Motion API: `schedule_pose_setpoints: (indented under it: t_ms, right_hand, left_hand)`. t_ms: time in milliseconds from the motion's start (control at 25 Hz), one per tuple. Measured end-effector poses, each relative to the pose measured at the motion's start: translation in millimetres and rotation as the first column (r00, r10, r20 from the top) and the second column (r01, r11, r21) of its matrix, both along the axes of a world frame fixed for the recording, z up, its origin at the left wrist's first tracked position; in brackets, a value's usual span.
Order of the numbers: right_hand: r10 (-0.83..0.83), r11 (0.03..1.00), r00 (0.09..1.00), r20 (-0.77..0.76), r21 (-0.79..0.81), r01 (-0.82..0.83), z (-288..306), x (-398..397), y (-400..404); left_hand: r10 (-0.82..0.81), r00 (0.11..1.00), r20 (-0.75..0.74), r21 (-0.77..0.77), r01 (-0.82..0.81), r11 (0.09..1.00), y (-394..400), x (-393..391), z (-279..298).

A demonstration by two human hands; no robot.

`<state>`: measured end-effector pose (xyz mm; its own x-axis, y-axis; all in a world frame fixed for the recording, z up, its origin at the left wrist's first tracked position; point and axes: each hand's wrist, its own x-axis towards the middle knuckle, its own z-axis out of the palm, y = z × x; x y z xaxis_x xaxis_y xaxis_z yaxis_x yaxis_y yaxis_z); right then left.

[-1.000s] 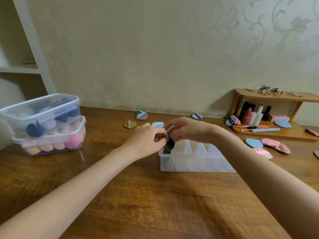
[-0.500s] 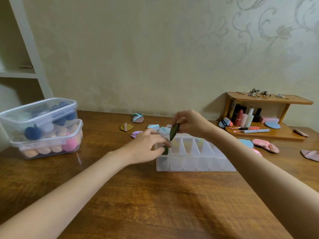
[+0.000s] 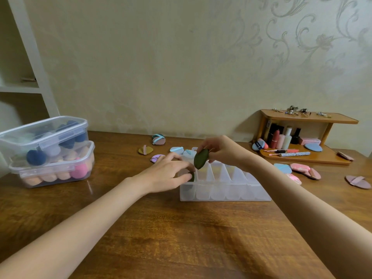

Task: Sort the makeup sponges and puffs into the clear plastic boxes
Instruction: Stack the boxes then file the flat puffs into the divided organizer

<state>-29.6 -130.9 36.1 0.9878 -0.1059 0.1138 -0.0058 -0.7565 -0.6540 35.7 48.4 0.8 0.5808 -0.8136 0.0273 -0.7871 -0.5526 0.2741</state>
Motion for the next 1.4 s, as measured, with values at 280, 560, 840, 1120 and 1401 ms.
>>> schedule_pose_setpoints:
  t_ms: [280, 560, 840, 1120, 1401]
  right_hand:
    - [0.062, 0.977, 0.995, -0.075, -0.202, -0.076, 4.4, -0.2, 15.5]
    - [0.068, 0.904, 0.989, -0.134, -0.410, -0.118, -23.2, 10.2, 46.2]
    - [0.162, 0.920, 0.980, -0.118, -0.341, -0.193, -18.3, 19.5, 31.8]
    - [0.212, 0.927, 0.971, -0.114, -0.292, -0.236, -23.3, 29.0, 21.8]
    - [0.189, 0.944, 0.967, -0.172, -0.239, -0.227, -22.4, 27.8, 22.1]
  left_hand:
    - [-0.085, 0.945, 0.316, -0.047, 0.106, 0.993, 8.6, 3.6, 1.4]
    - [-0.043, 0.954, 0.296, -0.207, 0.108, 0.972, 11.7, 3.7, -12.3]
    - [0.409, 0.910, -0.062, -0.381, -0.401, 0.833, 24.2, 53.6, -25.4]
    - [0.379, 0.864, 0.332, -0.050, -0.385, 0.922, -4.3, 85.1, -40.0]
    - [0.444, 0.820, 0.362, -0.258, -0.369, 0.893, -7.8, 96.9, -30.4]
